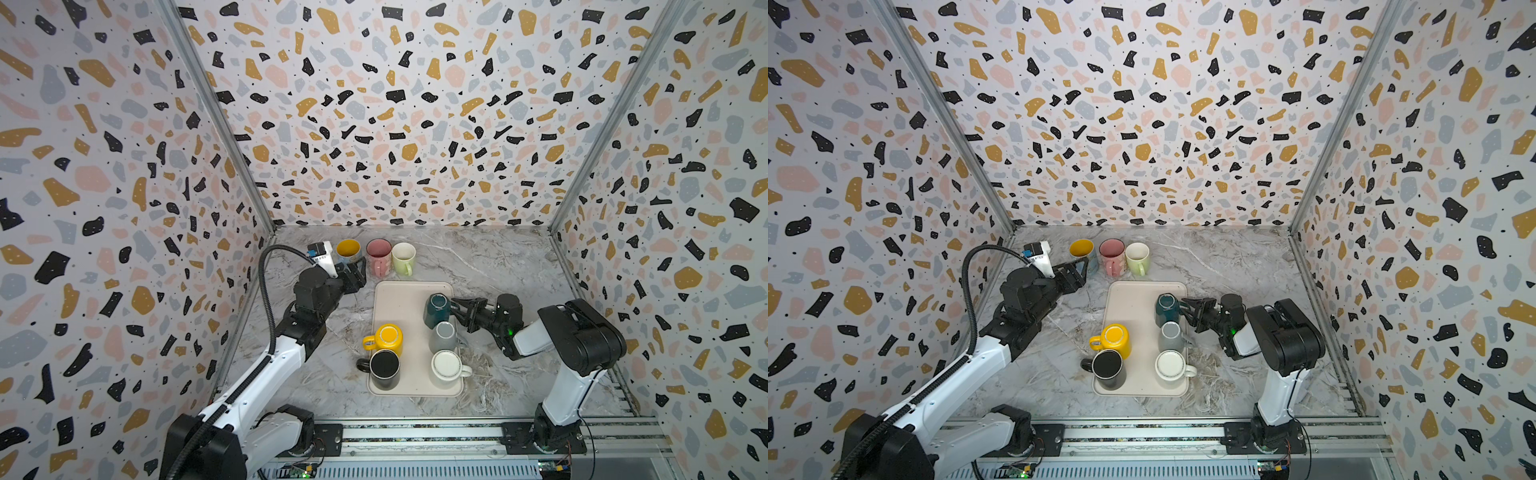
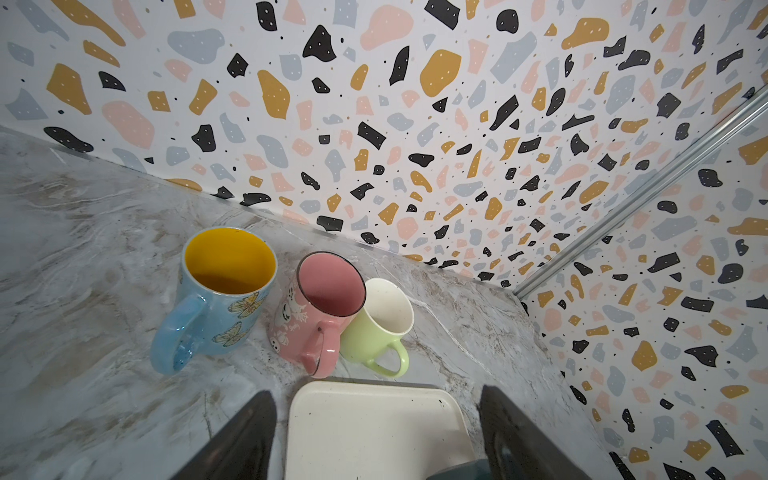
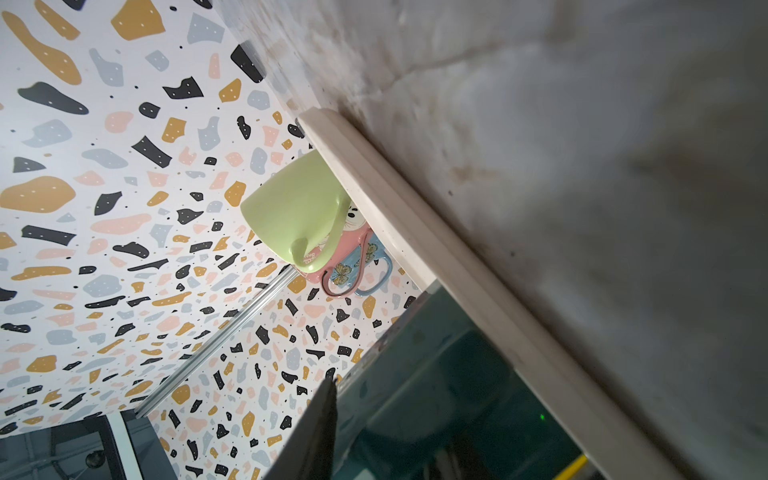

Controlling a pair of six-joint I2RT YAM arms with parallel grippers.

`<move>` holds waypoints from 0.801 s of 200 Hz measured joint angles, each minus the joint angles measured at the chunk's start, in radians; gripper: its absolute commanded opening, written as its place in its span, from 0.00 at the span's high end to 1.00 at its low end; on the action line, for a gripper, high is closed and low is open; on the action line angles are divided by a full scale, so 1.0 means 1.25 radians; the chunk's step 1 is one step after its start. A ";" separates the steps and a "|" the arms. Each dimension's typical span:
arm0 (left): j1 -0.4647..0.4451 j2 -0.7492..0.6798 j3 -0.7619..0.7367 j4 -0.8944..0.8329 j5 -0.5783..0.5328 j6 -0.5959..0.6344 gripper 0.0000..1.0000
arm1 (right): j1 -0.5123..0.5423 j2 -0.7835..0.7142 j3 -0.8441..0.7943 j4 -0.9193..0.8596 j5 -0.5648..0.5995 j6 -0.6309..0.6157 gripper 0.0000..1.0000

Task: Turn the mug right side up
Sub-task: 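Grasp the dark green mug's handle with the right gripper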

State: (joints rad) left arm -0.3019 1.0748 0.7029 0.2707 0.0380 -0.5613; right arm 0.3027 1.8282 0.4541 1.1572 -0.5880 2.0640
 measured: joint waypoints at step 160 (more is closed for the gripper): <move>0.000 -0.022 0.001 -0.028 -0.039 0.033 0.21 | 0.046 0.231 0.181 0.294 0.026 0.043 1.00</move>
State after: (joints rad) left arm -0.3019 1.0470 0.7040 0.2359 -0.0105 -0.5198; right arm 0.3599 2.1166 0.6800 1.5242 -0.5556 2.1181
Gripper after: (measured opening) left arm 0.785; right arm 0.106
